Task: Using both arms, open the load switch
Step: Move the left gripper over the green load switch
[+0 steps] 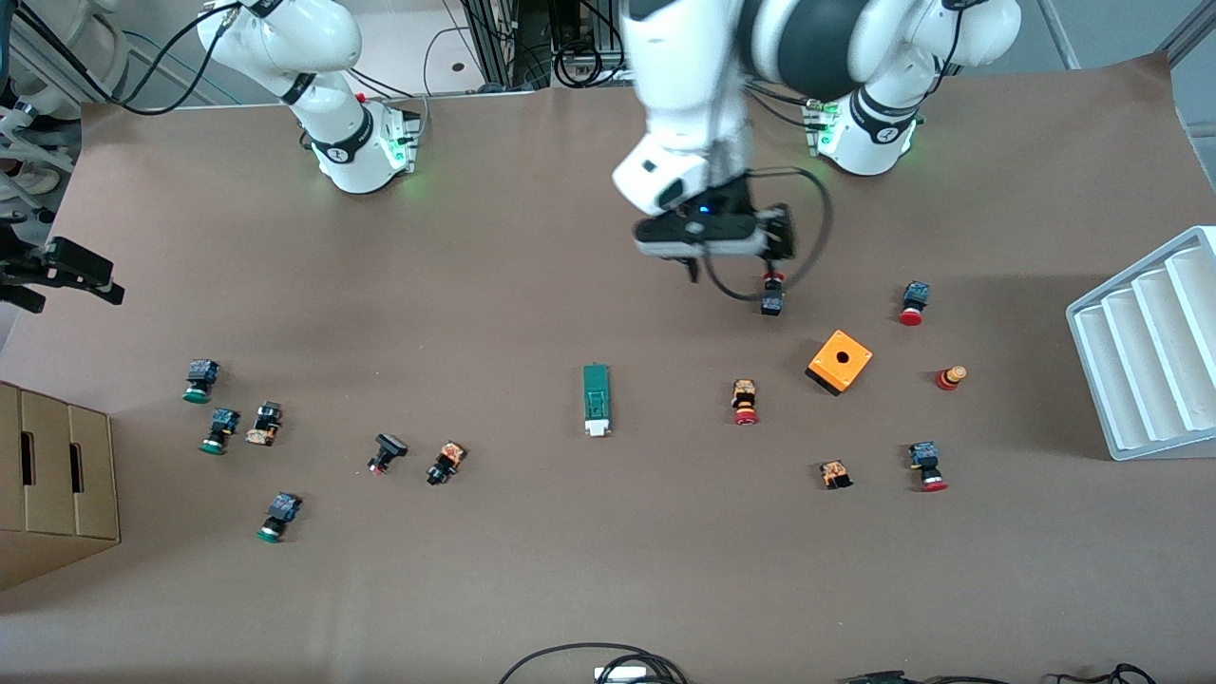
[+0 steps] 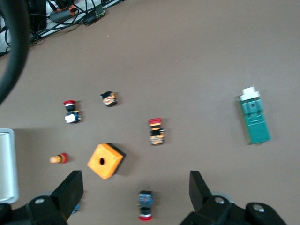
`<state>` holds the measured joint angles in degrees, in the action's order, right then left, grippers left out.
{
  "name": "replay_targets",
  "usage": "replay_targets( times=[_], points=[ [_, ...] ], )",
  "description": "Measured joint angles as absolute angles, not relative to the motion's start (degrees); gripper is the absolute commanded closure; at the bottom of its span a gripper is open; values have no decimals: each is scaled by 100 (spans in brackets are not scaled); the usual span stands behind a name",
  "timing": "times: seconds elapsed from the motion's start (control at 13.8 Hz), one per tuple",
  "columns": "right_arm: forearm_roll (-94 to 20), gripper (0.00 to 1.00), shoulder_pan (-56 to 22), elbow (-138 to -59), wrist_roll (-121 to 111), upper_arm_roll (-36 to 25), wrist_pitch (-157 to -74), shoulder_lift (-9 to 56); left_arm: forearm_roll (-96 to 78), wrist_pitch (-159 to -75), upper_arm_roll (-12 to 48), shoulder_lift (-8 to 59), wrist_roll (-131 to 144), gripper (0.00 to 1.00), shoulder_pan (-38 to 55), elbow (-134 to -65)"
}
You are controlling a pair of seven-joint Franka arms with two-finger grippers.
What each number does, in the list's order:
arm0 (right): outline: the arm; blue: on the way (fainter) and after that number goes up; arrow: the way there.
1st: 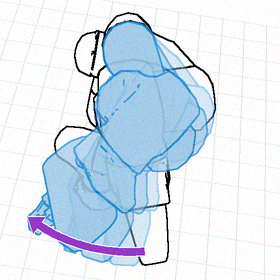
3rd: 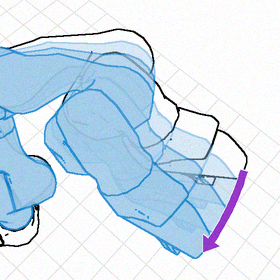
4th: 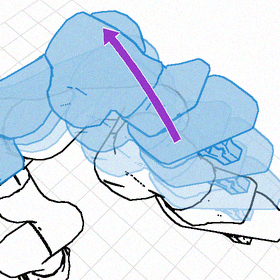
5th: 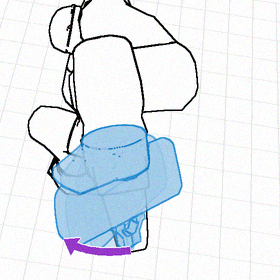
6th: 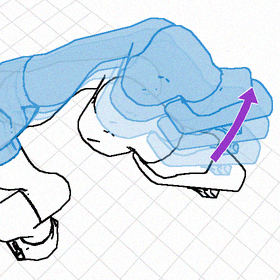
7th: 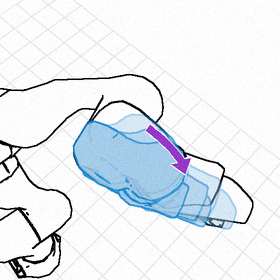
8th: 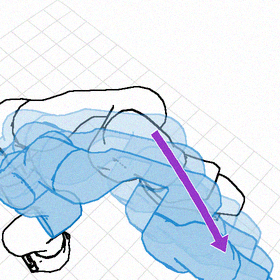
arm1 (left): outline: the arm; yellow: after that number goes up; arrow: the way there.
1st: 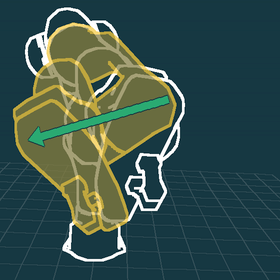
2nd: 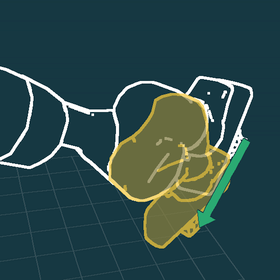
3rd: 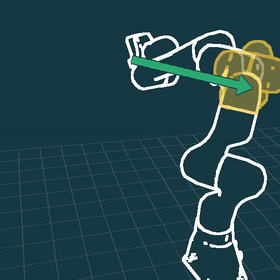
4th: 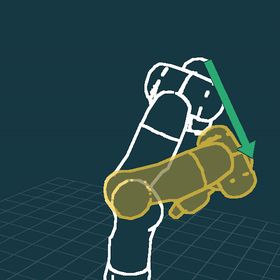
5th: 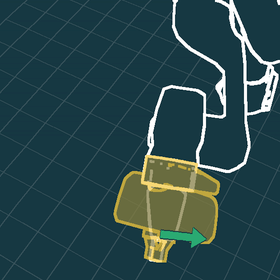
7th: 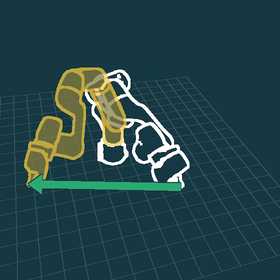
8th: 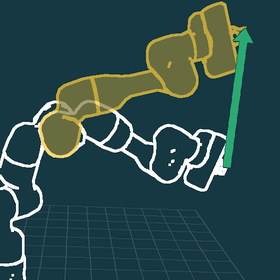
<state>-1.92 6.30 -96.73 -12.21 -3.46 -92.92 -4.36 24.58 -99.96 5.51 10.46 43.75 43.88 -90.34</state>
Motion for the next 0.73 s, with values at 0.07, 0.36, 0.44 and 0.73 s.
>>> replay_targets(
  times=[0.07, 0.36, 0.44, 0.73],
  points=[
    [-192, 0, 631, -9673, -1221, -347, -9292, -436, 2568, -10081, 552, 1050, 4822, 0, 4567, -9110],
    [-192, 0, 631, -9674, -1221, -348, -9292, -433, 3146, -10488, 546, 1074, 6364, 0, 5060, -9404],
    [-192, 0, 631, -9674, -1221, -347, -9292, -431, 3353, -10549, 545, 1110, 6777, 0, 5186, -9492],
    [-192, 0, 631, -9674, -1221, -348, -9292, -428, 4056, -10618, 548, 1491, 8469, 0, 5741, -9620]
  ],
)
